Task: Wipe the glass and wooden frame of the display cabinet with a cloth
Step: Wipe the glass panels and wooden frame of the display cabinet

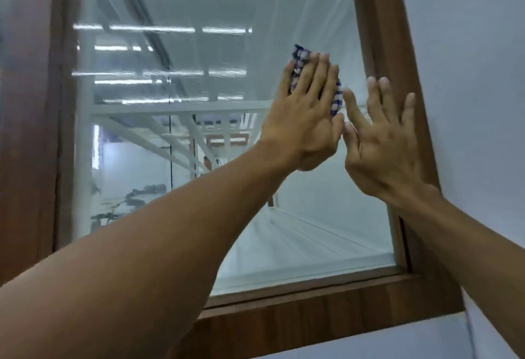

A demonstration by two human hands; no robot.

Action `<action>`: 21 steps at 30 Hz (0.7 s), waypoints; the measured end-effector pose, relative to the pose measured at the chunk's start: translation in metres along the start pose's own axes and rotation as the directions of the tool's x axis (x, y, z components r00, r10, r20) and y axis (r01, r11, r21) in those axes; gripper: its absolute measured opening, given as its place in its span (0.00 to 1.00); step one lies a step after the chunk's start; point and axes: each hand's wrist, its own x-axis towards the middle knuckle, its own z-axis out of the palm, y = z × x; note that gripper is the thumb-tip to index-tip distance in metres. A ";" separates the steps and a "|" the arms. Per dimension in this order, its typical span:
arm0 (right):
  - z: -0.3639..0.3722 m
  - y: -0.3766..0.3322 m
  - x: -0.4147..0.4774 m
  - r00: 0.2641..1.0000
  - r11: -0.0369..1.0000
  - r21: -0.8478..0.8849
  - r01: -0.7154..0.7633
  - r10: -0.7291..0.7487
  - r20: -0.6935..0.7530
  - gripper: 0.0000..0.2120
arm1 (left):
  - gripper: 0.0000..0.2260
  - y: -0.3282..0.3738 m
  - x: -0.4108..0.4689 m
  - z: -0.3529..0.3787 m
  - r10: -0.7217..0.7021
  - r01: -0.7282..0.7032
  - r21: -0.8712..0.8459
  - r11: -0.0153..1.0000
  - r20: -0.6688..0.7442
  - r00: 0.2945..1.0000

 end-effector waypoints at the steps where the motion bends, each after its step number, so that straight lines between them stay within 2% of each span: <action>1: 0.000 0.004 -0.004 0.999 0.999 0.042 -0.017 0.019 -0.032 0.27 | 0.32 0.012 0.009 0.001 0.014 -0.014 0.001 1.000 -0.001 1.000; 5: -0.004 0.019 -0.027 0.972 0.936 0.303 -0.177 0.215 -0.096 0.26 | 0.32 0.051 0.018 0.011 0.056 -0.056 -0.007 0.998 -0.005 0.998; 7: -0.005 0.025 -0.039 0.968 0.919 0.347 -0.187 0.233 -0.095 0.27 | 0.32 0.062 0.011 0.018 0.110 -0.110 0.002 0.994 0.005 0.994; 10: -0.006 0.025 -0.043 0.975 0.925 0.341 -0.167 0.206 -0.080 0.27 | 0.32 0.061 -0.007 0.018 0.195 -0.195 0.008 0.981 0.015 0.981; 13: -0.009 0.014 -0.040 0.990 0.968 0.218 -0.125 0.137 -0.039 0.27 | 0.33 0.039 -0.032 0.014 0.230 -0.229 0.056 0.972 -0.004 0.973; 15: -0.007 -0.005 -0.041 1.000 0.992 0.127 -0.023 0.024 -0.007 0.27 | 0.33 0.020 -0.053 0.010 0.211 -0.209 0.070 0.975 -0.018 0.977; 17: -0.002 -0.033 -0.042 0.998 0.983 0.174 0.057 -0.063 0.026 0.28 | 0.33 -0.001 -0.075 0.008 0.182 -0.179 0.068 0.981 -0.037 0.983; 19: 0.005 -0.060 -0.040 0.995 0.970 0.230 0.084 -0.096 0.042 0.28 | 0.33 -0.024 -0.095 0.004 0.151 -0.147 0.063 0.987 -0.058 0.987; 21: 0.011 -0.084 -0.037 0.995 0.975 0.208 0.078 -0.089 0.045 0.29 | 0.33 -0.047 -0.113 0.000 0.112 -0.107 0.070 0.992 -0.066 0.992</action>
